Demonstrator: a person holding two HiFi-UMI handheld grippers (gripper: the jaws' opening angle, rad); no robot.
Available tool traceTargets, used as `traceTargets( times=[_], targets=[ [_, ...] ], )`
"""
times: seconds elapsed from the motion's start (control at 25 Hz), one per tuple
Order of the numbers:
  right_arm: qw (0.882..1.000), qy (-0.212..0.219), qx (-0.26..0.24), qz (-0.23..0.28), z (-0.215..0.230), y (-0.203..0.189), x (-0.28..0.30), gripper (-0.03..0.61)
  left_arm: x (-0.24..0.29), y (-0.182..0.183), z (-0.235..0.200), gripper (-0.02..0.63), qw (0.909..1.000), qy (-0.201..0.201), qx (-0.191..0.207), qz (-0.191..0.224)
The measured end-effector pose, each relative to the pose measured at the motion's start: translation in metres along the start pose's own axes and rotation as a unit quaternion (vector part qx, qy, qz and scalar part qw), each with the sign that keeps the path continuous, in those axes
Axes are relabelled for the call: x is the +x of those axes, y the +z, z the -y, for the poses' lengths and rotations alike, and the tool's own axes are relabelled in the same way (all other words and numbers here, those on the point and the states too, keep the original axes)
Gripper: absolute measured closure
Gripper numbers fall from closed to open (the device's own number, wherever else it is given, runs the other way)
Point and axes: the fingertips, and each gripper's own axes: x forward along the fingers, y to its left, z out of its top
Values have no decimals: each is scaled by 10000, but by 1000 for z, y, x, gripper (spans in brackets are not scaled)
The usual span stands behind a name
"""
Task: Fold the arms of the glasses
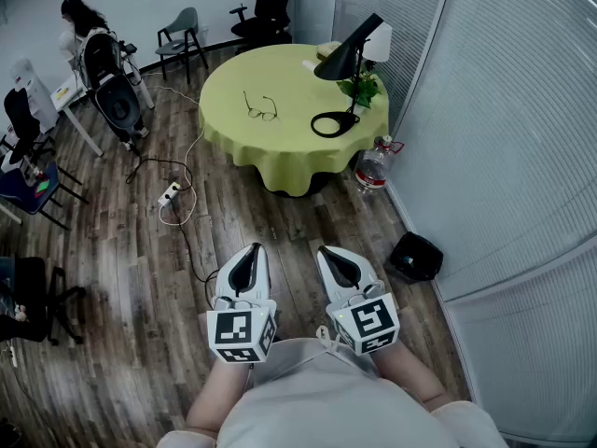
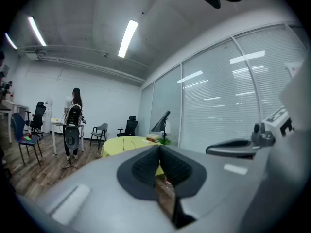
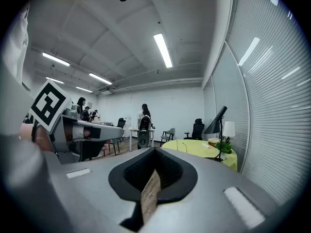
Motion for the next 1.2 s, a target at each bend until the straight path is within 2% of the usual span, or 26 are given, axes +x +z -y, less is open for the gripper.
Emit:
traceTargets(
  times=[0.24,0.44,0.72,0.96,1.2],
  targets=[
    [10000,-30,26,2,3,-1,-2,578,1,0,4,607,10000,-28,23,-25],
    [9997,-216,104,-33,7,-6,-5,578,-2,-4,6,607,10000,-12,55,-79],
    [9991,-20,336,-240,1,-25,16,578,1,-25,-11,607,9993,119,93,-336],
    [9985,56,408,-366,-11,-27,74,578,24,-30,-64,607,9991,152,61,-390],
    [9980,-127,420,-448,-28,-19,166,578,65,-26,-160,607,9989,138,-135,-420]
  ],
)
